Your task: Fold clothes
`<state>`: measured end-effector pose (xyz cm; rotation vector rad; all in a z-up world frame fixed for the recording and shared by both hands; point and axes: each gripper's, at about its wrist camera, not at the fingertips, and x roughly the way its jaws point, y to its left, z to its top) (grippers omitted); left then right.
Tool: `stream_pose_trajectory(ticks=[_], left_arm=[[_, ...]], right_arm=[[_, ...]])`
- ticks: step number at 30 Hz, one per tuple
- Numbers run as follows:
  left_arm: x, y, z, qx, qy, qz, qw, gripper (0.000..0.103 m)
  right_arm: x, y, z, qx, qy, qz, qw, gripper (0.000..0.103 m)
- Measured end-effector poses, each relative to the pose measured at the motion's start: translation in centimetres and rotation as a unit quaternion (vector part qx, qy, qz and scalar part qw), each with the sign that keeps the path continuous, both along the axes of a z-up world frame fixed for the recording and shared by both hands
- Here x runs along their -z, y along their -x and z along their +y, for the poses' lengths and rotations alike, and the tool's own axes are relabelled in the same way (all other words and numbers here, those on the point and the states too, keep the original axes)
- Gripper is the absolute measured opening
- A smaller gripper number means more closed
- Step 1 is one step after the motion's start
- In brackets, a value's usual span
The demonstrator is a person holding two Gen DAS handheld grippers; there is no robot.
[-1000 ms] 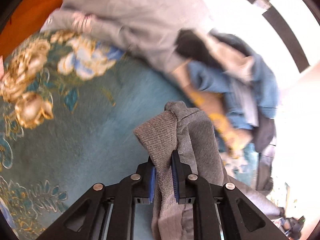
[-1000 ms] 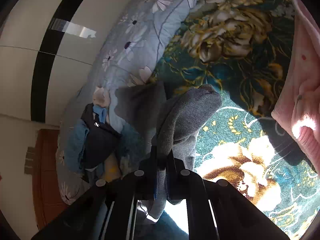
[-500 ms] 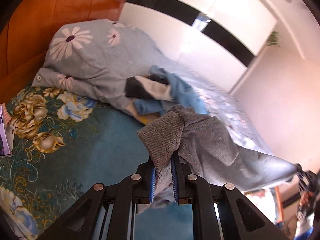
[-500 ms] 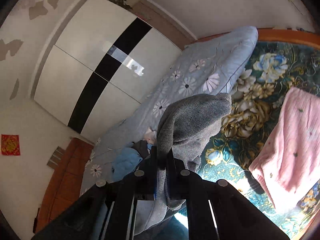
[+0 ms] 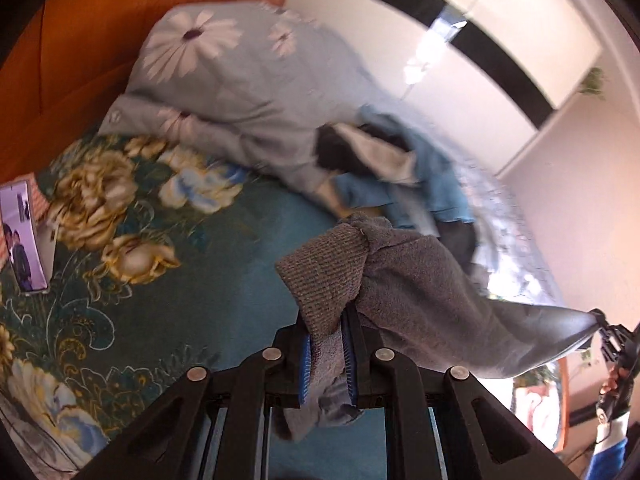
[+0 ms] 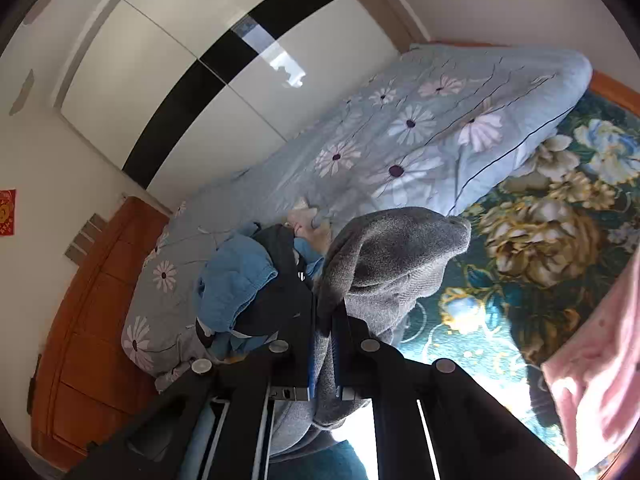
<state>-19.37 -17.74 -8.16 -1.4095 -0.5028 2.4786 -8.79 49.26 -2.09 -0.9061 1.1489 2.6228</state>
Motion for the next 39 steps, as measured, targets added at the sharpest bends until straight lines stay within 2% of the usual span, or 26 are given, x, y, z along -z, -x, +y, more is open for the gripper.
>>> stream_pose_trajectory(ticks=[4,8,12,17,19,21,22,23,24,25,27,29,32,36,39], left_arm=[[4.4,4.9,-0.9,-0.027,0.015,-0.041,0.9987,0.015],[8.4,9.4,-1.7,-0.054,0.018,-0.072,0.9958,0.015],[11.8,12.1,-1.6,-0.068,0.022,-0.1,0.9925,0.015],[15.1,13.7,-0.5,-0.064,0.046,-0.129,0.9884,0.02],[15.8,13.8,-0.3,-0.07,0.047,-0.139,0.9867,0.02],[16.0,13.4,-0.5,-0.076,0.038,-0.145,0.9857,0.021],[15.9,13.2,-0.6,-0.076,0.034,-0.148,0.9855,0.027],[15.9,12.9,-0.7,-0.074,0.032,-0.154,0.9848,0.032],[15.8,12.4,-0.8,-0.072,0.033,-0.156,0.9845,0.041],[15.6,11.8,-0.8,-0.069,0.035,-0.159,0.9843,0.044],[15.3,10.4,-0.9,-0.063,0.042,-0.163,0.9837,0.048],[15.4,8.5,-1.1,-0.059,0.054,-0.175,0.9814,0.057],[16.5,5.3,-1.3,-0.048,0.051,-0.21,0.9751,0.059],[18.3,1.9,-1.5,-0.056,0.018,-0.257,0.9645,0.059],[19.6,0.5,-1.3,-0.074,-0.02,-0.286,0.9551,0.059]], right_arm=[[2.9,8.6,-1.1,-0.025,-0.011,-0.014,1.0,0.007],[5.3,15.5,-1.7,-0.038,-0.028,-0.025,0.999,0.007],[8.2,20.1,-2.7,-0.05,-0.062,-0.053,0.995,0.007],[12.6,22.9,-3.7,-0.086,-0.082,-0.113,0.986,0.008],[13.5,23.1,-4.2,-0.103,-0.095,-0.131,0.981,0.008],[13.5,22.4,-4.5,-0.113,-0.095,-0.129,0.98,0.008],[13.3,21.8,-4.6,-0.117,-0.094,-0.126,0.981,0.015],[13.1,21.2,-4.7,-0.12,-0.093,-0.123,0.981,0.03],[12.9,20.2,-4.7,-0.119,-0.091,-0.117,0.982,0.039],[12.7,19.0,-4.7,-0.116,-0.089,-0.109,0.983,0.049],[13.0,16.5,-4.5,-0.106,-0.077,-0.106,0.986,0.049],[15.3,14.0,-3.6,-0.087,-0.049,-0.132,0.986,0.049],[19.6,11.1,-2.5,-0.057,0.013,-0.176,0.983,0.049],[24.5,8.9,-2.1,-0.02,0.093,-0.207,0.974,0.049],[25.9,9.1,-3.0,-0.012,0.118,-0.211,0.97,0.048]])
